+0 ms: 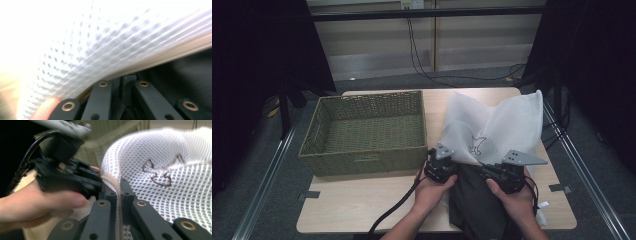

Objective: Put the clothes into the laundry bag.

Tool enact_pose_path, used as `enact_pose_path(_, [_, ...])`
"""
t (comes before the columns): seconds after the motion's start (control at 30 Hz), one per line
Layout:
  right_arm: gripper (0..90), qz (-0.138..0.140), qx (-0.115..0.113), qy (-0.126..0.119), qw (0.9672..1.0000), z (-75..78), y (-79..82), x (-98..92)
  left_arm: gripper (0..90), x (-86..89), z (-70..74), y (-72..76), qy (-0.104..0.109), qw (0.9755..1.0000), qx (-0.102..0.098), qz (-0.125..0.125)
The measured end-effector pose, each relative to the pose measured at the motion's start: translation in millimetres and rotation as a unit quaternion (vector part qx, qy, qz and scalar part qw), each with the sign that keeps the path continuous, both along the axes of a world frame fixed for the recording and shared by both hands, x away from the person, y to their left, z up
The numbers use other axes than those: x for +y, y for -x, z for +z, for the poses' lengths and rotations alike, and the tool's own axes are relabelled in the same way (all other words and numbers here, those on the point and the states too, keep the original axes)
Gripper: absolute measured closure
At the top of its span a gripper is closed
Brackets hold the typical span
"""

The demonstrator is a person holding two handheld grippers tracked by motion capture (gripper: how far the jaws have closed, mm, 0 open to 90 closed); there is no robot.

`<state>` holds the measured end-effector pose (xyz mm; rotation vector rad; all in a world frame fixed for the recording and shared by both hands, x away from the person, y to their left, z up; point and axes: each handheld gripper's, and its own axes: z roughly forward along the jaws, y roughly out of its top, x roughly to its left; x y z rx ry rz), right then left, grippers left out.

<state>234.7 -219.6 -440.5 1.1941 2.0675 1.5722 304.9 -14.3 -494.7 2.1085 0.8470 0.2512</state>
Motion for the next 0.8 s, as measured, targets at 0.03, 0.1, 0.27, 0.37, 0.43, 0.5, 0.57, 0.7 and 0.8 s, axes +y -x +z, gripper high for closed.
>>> enact_pose_path(0.03, [88.8, -0.008, 0.009, 0.009, 0.9999, -9.9, -2.7, -0.2, 86.5, 2.8, -3.4, -0.9, 0.015, 0.9999, 0.007, -0.001])
enact_pose_path(0.1, [88.8, -0.015, 0.022, 0.007, 0.9996, -18.4, -7.0, -3.6, 78.6, 10.1, 8.1, 1.5, 0.028, 0.9995, 0.011, -0.008])
enact_pose_path(0.27, [88.7, -0.022, 0.028, -0.017, 0.9992, -18.6, -11.9, -10.0, 38.3, 35.1, 40.7, 18.2, 0.082, 0.9954, 0.025, -0.041])
enact_pose_path(0.37, [88.8, -0.025, 0.03, -0.016, 0.9991, -20.3, -13.7, -9.2, 43.2, 58.3, 44.4, 29.5, 0.081, 0.9966, -0.01, 0.005])
enact_pose_path(0.43, [88.7, -0.029, 0.031, -0.018, 0.9989, -20.2, -13.8, -9.2, 42.5, 71.8, 40.5, 31.6, 0.109, 0.9938, 0.009, 0.022])
enact_pose_path(0.5, [88.7, -0.032, 0.034, -0.024, 0.9986, -21.1, -14.5, -10.0, 42.7, 70.3, 35.1, 33.6, 0.112, 0.9928, 0.044, -0.004])
enact_pose_path(0.57, [88.8, -0.033, 0.038, -0.032, 0.9982, -22.3, -15.8, -9.7, 36.9, 53.4, 28.2, 36.3, 0.104, 0.9889, 0.087, -0.061])
enact_pose_path(0.7, [88.8, -0.027, 0.039, -0.031, 0.9984, -22.8, -16.0, -3.6, 25.3, 12.0, 11.1, 43.6, 0.054, 0.9863, 0.121, -0.098])
enact_pose_path(0.8, [88.8, -0.017, 0.039, -0.025, 0.9988, -23.1, -14.3, 0.4, 37.8, -0.1, 2.9, 41.7, 0.042, 0.9907, 0.104, -0.076])
